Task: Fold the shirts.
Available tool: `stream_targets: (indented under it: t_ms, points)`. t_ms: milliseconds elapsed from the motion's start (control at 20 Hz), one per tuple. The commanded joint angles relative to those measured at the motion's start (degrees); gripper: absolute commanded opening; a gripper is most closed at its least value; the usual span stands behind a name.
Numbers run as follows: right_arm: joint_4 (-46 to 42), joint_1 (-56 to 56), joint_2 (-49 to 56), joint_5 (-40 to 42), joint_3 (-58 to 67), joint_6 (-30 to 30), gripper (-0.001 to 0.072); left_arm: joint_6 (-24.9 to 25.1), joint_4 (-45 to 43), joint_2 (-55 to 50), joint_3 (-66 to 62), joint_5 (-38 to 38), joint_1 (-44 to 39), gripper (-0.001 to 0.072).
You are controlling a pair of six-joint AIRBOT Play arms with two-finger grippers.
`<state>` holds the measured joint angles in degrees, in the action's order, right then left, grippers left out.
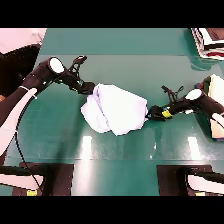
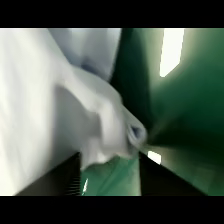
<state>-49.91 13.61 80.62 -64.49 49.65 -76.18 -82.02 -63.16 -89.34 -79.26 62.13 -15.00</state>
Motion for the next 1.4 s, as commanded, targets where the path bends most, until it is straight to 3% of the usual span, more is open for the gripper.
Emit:
stream_targets:
  t_ms: [0, 50, 200, 450, 850, 1150, 1350]
  points:
    - [0.2, 3.1, 4.0, 2.8, 3.3, 0.4, 0.0087, 0.0, -0.7, 0.1, -0.1, 0.0, 0.0, 0.0021]
    - [0.2, 3.1, 4.0, 3.8, 4.0, 0.4, 0.0016, 0.0, -1.2, 0.5, -0.1, 0.0, 0.0, 0.0021]
    - [-1.1, 1.0, 0.3, 4.1, 7.6, 0.2, 0.0015, -0.1, -5.5, 4.1, -2.0, 0.3, 0.0, 0.0021]
    - [-1.3, -7.2, -15.5, 0.6, 21.6, 0.2, 0.0015, 0.0, -14.7, 19.5, -13.2, 0.5, 0.0, 0.0021]
    - [-1.4, -17.8, -31.3, -8.6, 44.1, 0.2, 0.0015, 0.0, -14.5, 41.4, -21.9, 0.4, 0.0, 0.0021]
    - [-1.2, -26.0, -29.8, -15.4, 57.8, 0.1, 0.0015, 0.0, -13.1, 45.3, -27.0, 3.1, 0.0, 0.0021]
    - [-1.2, -25.0, -20.5, -18.6, 65.3, -4.4, 0.0014, 0.0, -15.0, 41.3, -23.8, 11.9, 0.0, 0.0021]
